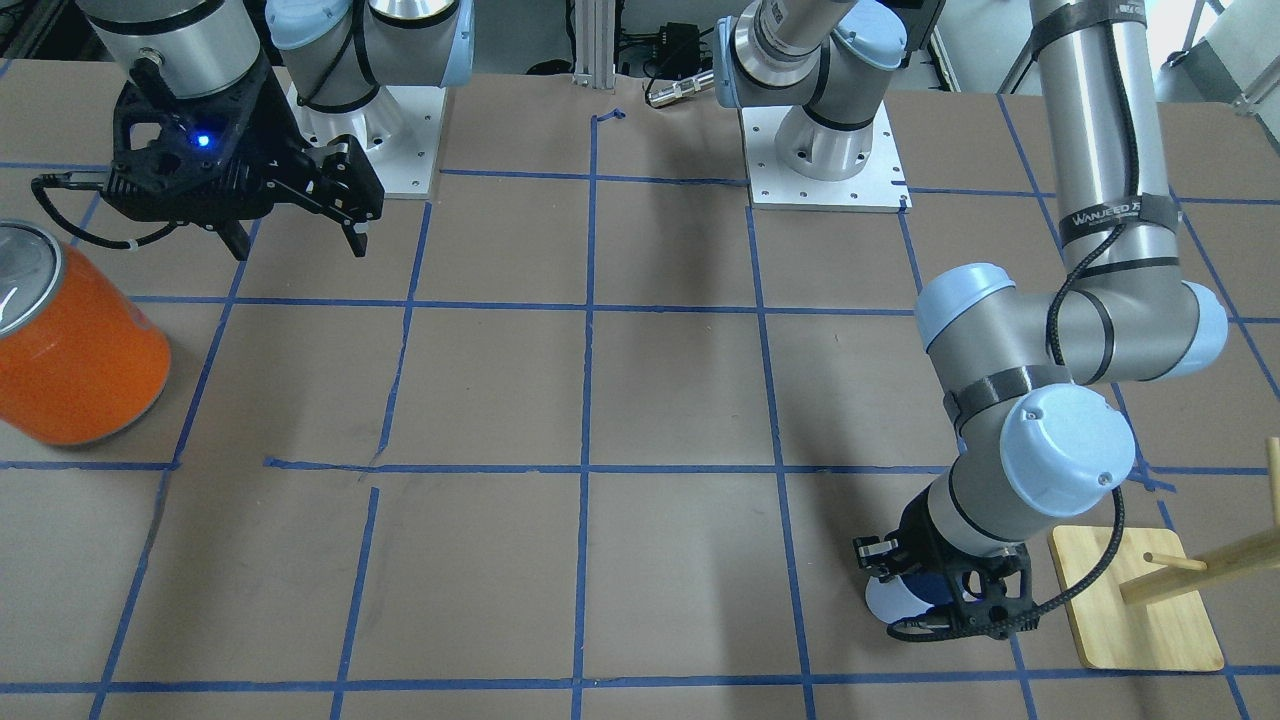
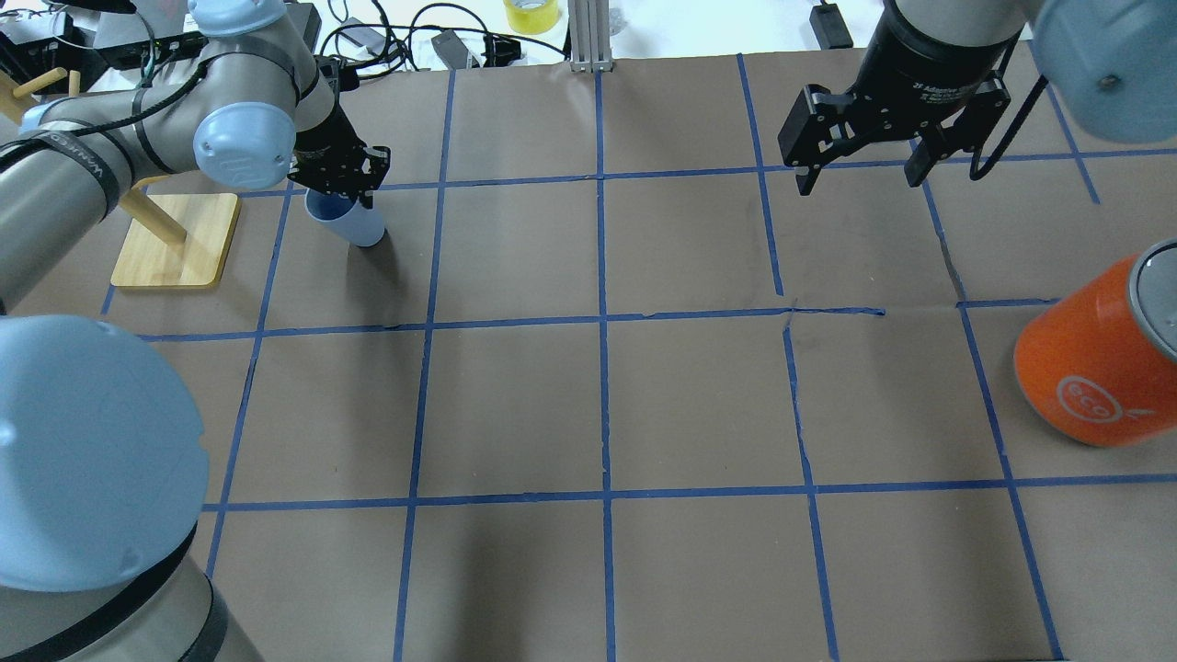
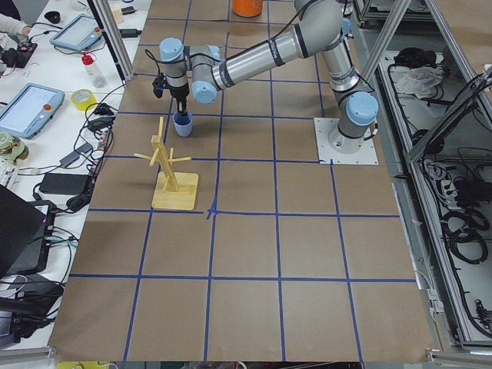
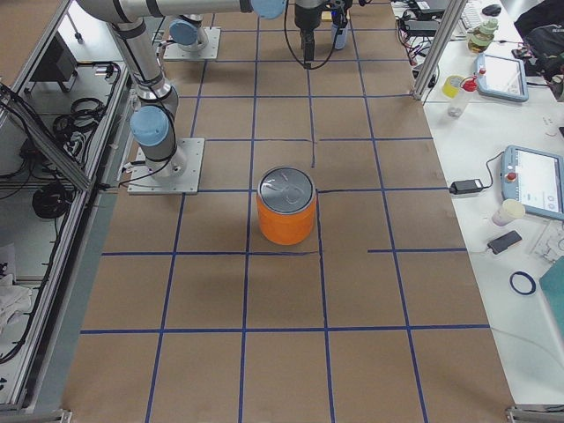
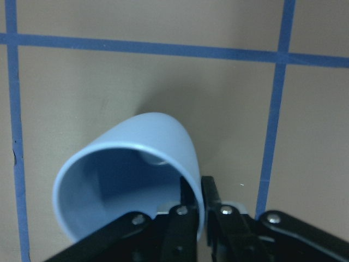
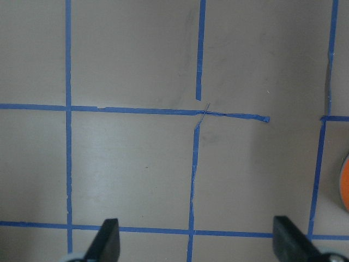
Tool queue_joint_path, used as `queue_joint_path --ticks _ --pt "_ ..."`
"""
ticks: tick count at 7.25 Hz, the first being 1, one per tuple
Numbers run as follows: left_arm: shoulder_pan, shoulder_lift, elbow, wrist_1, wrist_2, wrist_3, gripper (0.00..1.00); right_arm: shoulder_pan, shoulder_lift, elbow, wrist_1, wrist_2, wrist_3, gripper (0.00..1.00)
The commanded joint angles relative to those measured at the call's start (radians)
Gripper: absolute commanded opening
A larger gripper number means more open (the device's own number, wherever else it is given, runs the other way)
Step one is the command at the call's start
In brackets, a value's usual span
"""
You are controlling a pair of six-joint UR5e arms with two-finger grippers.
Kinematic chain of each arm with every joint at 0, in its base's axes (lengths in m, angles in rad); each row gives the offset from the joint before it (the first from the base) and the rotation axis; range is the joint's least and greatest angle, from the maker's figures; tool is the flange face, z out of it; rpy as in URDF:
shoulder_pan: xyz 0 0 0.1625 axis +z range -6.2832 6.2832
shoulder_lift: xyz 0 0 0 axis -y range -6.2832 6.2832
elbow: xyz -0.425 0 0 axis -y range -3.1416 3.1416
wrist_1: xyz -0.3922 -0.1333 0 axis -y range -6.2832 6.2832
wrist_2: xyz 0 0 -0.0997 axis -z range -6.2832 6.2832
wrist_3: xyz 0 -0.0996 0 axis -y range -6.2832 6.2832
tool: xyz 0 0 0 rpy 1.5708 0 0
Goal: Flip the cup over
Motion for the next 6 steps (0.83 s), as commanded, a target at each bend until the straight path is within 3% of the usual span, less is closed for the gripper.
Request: queue_joint_path --ticks 1,2,6 --pt "0.0 0.005 0.0 -0.006 -0.006 -0.001 0.73 0.0 0.0 0.0 0.001 0.0 0.0 1.0" --pt "-0.008 0.036 0.004 -0.012 -0.003 -0.003 0.79 0.0 0.0 0.0 0.001 0.0 0.0 1.0" --pt "-0.055 0.263 0.037 -0.272 0.006 -0.004 0.86 0.0 0.0 0.0 0.001 0.0 0.0 1.0"
